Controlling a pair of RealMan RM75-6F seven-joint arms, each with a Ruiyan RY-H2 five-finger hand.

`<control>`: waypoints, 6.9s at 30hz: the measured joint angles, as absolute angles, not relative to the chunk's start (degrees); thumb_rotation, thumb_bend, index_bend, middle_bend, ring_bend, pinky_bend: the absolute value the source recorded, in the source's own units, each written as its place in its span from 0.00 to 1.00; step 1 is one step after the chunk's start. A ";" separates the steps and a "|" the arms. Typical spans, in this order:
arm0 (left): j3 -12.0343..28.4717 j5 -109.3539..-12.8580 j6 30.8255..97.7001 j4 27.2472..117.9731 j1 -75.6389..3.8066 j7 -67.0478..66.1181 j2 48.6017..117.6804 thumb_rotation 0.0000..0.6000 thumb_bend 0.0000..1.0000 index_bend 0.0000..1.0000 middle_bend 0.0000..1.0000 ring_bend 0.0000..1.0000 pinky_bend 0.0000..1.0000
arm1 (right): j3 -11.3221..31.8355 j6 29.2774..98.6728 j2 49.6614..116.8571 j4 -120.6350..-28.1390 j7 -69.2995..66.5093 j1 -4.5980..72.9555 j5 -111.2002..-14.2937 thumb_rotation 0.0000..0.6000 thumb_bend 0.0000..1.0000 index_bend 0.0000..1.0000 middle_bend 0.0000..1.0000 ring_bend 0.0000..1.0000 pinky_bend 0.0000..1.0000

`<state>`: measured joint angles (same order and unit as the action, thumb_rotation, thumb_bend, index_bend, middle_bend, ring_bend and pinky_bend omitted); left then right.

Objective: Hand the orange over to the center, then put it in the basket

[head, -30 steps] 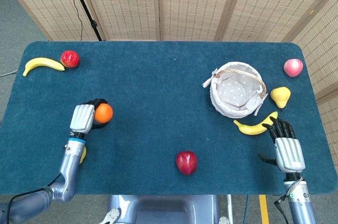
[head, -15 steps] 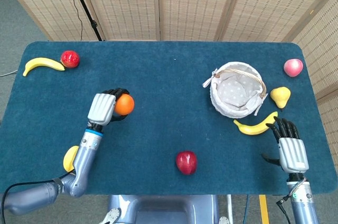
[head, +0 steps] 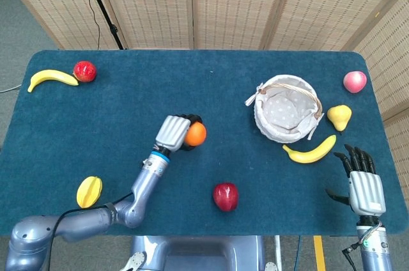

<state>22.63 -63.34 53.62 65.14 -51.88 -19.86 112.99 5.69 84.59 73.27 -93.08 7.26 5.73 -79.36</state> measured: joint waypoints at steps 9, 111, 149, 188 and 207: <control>19.03 -64.63 52.93 60.57 -54.55 -17.49 120.15 1.00 0.30 0.68 0.55 0.43 0.49 | 5.65 86.60 72.44 -94.23 7.74 4.17 -79.51 1.00 0.00 0.20 0.09 0.04 0.06; -4.96 -81.91 87.56 100.83 -14.49 -13.10 71.13 1.00 0.15 0.21 0.15 0.10 0.15 | 6.07 85.48 73.11 -96.42 9.26 5.90 -85.00 1.00 0.00 0.16 0.07 0.04 0.06; -0.49 -81.80 82.31 95.79 -11.17 -8.76 73.01 1.00 0.16 0.21 0.15 0.10 0.15 | 9.51 50.73 76.72 -110.07 25.46 32.77 -70.41 1.00 0.00 0.00 0.00 0.01 0.06; 1.39 -79.14 78.26 91.60 -10.38 -5.18 74.46 1.00 0.15 0.21 0.15 0.10 0.15 | 15.06 49.50 98.11 -90.52 22.04 48.88 -50.97 1.00 0.00 0.00 0.00 0.01 0.06; 1.52 -79.52 77.49 91.13 -10.07 -3.61 74.55 1.00 0.15 0.21 0.15 0.10 0.15 | 14.65 49.70 105.60 -79.46 12.77 48.42 -52.17 1.00 0.12 0.67 0.56 0.56 0.65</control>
